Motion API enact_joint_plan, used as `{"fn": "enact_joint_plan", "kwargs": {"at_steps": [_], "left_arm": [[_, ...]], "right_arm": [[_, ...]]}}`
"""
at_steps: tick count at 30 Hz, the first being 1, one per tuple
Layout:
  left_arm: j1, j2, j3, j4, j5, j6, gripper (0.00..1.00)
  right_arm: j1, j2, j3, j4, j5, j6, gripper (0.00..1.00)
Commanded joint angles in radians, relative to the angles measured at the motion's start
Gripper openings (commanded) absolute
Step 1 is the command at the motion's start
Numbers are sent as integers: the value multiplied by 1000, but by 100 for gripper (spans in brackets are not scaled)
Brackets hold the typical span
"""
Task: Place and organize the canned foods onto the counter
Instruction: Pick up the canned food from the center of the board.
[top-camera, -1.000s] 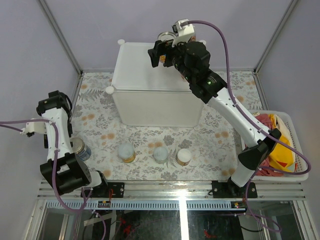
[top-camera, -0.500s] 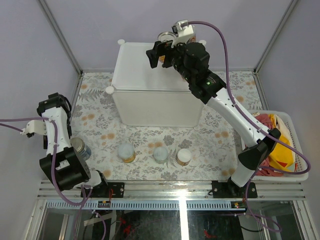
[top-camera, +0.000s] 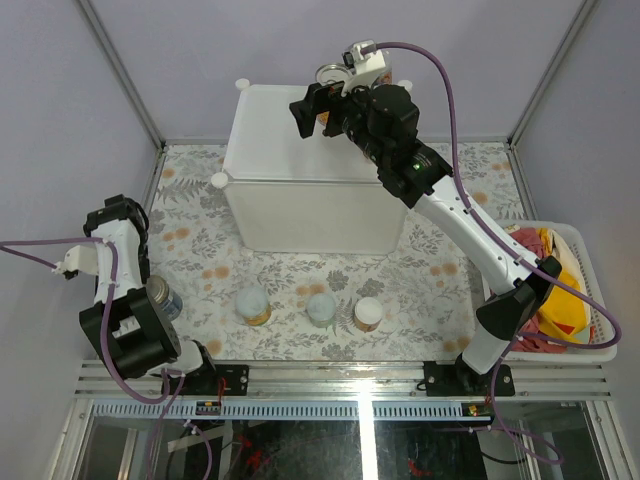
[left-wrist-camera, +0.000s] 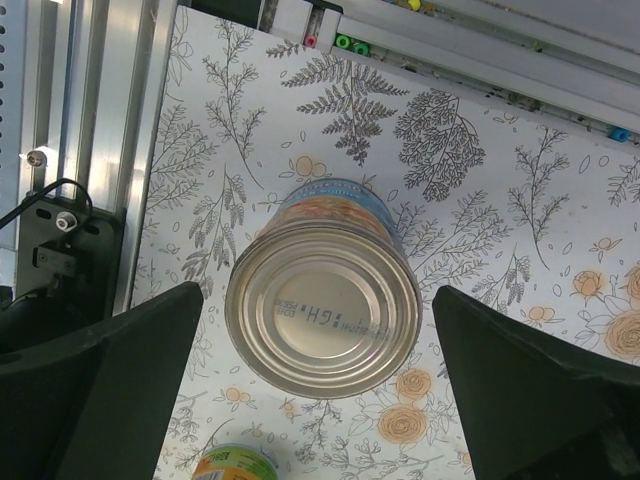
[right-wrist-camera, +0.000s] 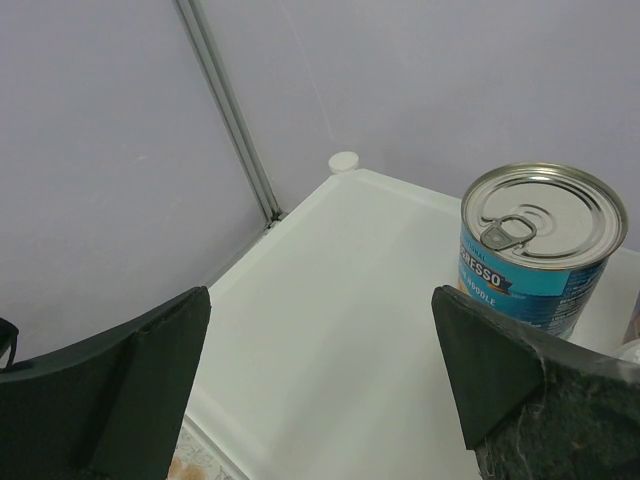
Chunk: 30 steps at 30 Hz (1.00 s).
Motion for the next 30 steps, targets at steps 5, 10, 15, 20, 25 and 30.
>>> {"fn": "enact_joint_plan", "kwargs": {"at_steps": [5,10,15,20,25,30], "left_arm": [[9,17,-34,88,3,22,100],[9,18,-64,115,24,25,100],[8,19,-83,137,29,27,100],[8,16,-107,165,48,32,100],[9,1,-156,199,65,34,100],[-1,-16,-190,237,79,52,98]], "right_arm": [[17,-36,42,61,-28,-1,99],[18,-36,48,57,-30,-3,100],[18,-33,53,57,-34,1,99],[20,-27,53,57,-34,2,99],[20,-25,51,55,-33,3,100],[20,-23,48,55,-34,5,100]]}}
